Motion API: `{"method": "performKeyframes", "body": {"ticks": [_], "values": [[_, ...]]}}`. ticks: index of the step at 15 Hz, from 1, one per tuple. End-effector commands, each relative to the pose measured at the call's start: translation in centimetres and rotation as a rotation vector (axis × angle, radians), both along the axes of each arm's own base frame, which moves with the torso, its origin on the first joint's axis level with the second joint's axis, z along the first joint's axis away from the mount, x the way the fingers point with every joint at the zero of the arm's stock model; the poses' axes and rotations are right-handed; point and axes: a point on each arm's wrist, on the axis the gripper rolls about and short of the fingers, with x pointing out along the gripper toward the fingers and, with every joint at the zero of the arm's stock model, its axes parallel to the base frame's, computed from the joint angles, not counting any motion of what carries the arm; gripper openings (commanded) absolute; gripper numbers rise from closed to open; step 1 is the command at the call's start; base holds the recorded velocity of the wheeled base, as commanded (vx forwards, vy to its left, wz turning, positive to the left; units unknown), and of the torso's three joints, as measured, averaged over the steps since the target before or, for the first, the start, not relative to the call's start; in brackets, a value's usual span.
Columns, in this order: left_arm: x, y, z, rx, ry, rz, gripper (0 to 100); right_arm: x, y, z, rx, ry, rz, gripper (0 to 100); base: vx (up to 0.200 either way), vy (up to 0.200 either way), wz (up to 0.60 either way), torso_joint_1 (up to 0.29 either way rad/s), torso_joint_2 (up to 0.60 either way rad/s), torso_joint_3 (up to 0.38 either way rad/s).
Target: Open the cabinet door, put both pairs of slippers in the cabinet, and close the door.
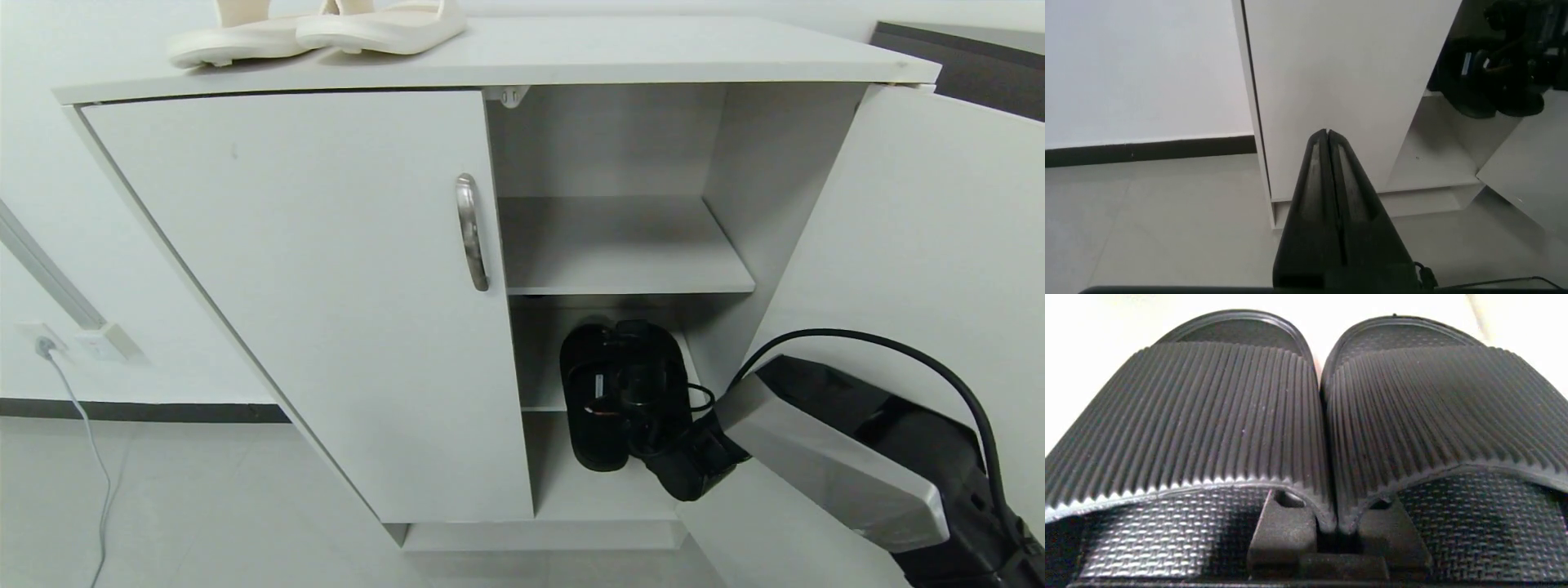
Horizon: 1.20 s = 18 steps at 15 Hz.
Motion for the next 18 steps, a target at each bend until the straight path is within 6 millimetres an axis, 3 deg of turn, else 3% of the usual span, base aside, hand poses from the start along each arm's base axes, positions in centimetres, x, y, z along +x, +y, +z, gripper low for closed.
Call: {"method": "performKeyframes", "body": {"ticks": [1,9,15,18], "values": [[0.0,0.0,0.0,0.000,0.001,0.000,0,2.3,0.1,-0.6,-0.002,0.007,-0.016,0,0.000,0.000,0.00,0.000,0.00,0.000],[0.0,0.0,0.0,0.000,0.001,0.000,0,5.9,1.0,1.3,0.027,-0.033,-0.027,0,0.000,0.000,0.00,0.000,0.00,0.000],[0.0,0.0,0.0,-0.002,0.002,0.000,0,6.3,0.4,-0.1,-0.015,0.037,-0.017,0,0.000,0.000,0.00,0.000,0.00,0.000],[0.0,0.0,0.0,0.000,0.001,0.000,0,6.5,0.1,0.1,-0.006,0.028,-0.023,0,0.000,0.000,0.00,0.000,0.00,0.000]]}}
